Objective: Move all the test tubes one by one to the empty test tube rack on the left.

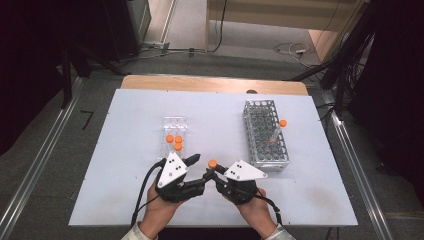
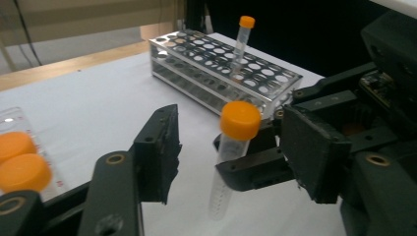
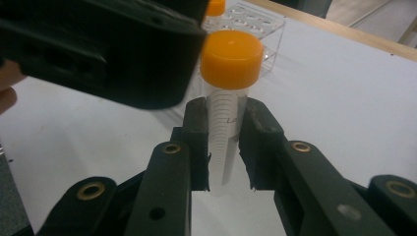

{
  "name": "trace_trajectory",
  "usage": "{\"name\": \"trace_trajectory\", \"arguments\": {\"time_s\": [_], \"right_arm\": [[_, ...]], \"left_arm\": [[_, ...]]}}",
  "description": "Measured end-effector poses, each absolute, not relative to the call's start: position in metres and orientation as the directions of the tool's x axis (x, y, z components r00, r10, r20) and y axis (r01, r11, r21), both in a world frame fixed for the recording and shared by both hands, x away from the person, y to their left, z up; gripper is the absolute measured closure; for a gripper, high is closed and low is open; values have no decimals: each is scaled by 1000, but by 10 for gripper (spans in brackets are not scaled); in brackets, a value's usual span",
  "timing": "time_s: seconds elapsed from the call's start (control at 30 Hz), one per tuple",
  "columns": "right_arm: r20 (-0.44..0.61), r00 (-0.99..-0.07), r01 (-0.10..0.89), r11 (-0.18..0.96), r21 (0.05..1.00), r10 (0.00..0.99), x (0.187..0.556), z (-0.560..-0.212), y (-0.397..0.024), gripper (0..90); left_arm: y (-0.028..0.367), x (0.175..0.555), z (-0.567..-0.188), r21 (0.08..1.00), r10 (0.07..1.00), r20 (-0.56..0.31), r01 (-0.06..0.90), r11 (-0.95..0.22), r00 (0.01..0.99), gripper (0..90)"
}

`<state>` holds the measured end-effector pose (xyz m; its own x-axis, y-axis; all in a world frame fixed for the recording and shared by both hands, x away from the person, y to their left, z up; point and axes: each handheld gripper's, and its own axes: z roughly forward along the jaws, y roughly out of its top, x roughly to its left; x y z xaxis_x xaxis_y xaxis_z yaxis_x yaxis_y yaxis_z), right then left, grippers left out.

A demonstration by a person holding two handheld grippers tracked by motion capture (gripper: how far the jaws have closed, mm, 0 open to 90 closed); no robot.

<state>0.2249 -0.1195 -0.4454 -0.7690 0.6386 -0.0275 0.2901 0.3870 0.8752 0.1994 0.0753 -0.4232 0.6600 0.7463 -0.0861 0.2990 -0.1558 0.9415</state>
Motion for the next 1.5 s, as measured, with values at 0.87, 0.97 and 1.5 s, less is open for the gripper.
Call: {"name": "trace_trajectory", "arguments": {"time_s": [0.87,0.97,1.5], "right_arm": [[25,-791,331,394,857,611,226,-446,-117,318],[31,-788,341,394,854,615,227,-446,-119,296],[32,-773,351,386,853,633,229,-445,-125,288]], "left_arm": [[90,204,-420,935,765,-99,322,-147,637,698],[99,205,-414,935,773,-118,333,-126,623,698],[136,209,-392,937,796,-161,345,-63,583,698]]}}
